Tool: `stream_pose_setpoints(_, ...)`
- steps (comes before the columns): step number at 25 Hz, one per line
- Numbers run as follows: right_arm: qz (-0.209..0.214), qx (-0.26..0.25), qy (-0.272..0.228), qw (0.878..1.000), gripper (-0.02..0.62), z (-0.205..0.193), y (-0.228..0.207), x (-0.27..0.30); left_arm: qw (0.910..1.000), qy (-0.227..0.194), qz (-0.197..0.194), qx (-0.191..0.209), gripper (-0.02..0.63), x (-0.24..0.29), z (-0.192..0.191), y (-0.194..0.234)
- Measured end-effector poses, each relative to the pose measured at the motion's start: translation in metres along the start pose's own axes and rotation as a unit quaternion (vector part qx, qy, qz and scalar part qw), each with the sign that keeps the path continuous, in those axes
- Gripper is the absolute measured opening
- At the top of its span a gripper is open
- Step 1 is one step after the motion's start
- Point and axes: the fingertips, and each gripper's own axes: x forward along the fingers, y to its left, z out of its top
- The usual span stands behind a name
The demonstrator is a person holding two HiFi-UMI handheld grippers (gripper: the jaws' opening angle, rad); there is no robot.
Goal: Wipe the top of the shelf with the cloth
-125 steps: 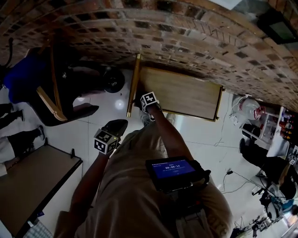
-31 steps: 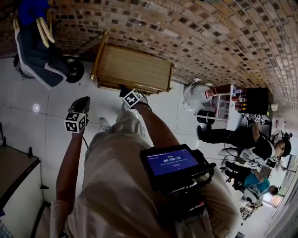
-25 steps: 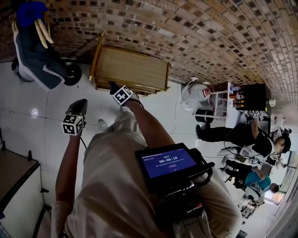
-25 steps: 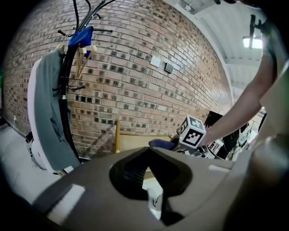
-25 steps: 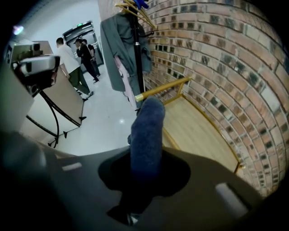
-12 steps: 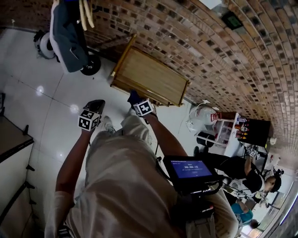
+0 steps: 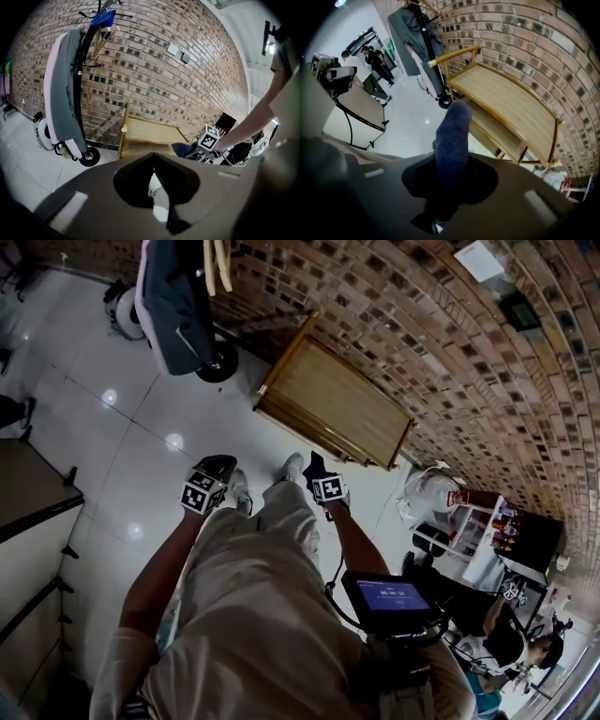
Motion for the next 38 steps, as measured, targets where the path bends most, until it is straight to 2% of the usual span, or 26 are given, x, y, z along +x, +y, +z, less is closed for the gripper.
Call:
stream_pose_setpoints(3, -0.017, 0.012, 0.033, 0.999, 0.075, -0.018, -0.009, 0.014, 0.9998, 0.020, -0.002, 0.005, 0.005, 0.002, -0.006, -0.005)
stream_pose_setpoints(5, -0.040, -0.008, 0.049, 0.998, 0.075, -0.019, -0.020, 0.032, 0.9996, 0.025, -0.002, 0.009, 0.005, 0.006, -0.006, -0.006)
stream_pose_setpoints(8, -0.047, -0.046, 0.012, 0.998, 0.075, 0.014, -0.020, 0.063, 0.9990, 0.041, -0.007, 0.015, 0.005, 0.015, -0.010, -0.005)
stream_pose_setpoints(11, -0.039, -0.056, 0.008, 0.998, 0.075, 0.033, -0.011, 0.095, 0.9986, 0.051, -0.004, 0.017, 0.005, 0.025, -0.013, -0.002)
stream_pose_setpoints(14, -0.034, -0.092, -0.001, 0.995, 0.077, 0.062, -0.009, 0.128, 0.9988, 0.047, 0.009, -0.003, 0.005, 0.039, -0.014, 0.001)
stream_pose_setpoints(18, -0.081, -0.167, -0.004, 0.983, 0.080, 0.103, -0.043, 0.177, 0.9983, 0.044, 0.017, -0.034, 0.005, 0.061, -0.018, -0.007)
stream_pose_setpoints(23, -0.093, -0.202, -0.029, 0.974, 0.089, 0.146, -0.018, 0.238, 0.9963, 0.062, 0.038, -0.045, 0.005, 0.048, -0.040, -0.005)
stream_pose_setpoints(28, -0.104, -0.256, -0.059, 0.959, 0.095, 0.184, -0.007, 0.282, 0.9954, 0.059, 0.054, -0.052, 0.005, 0.048, -0.050, 0.000)
stream_pose_setpoints(34, -0.121, -0.262, -0.083, 0.954, 0.115, 0.223, -0.007, 0.309, 0.9945, 0.053, 0.050, -0.076, 0.005, 0.050, -0.053, -0.005)
stream_pose_setpoints(38, -0.107, -0.285, -0.080, 0.949, 0.124, 0.234, 0.003, 0.327, 0.9942, 0.046, 0.042, -0.087, 0.005, 0.054, -0.050, -0.008)
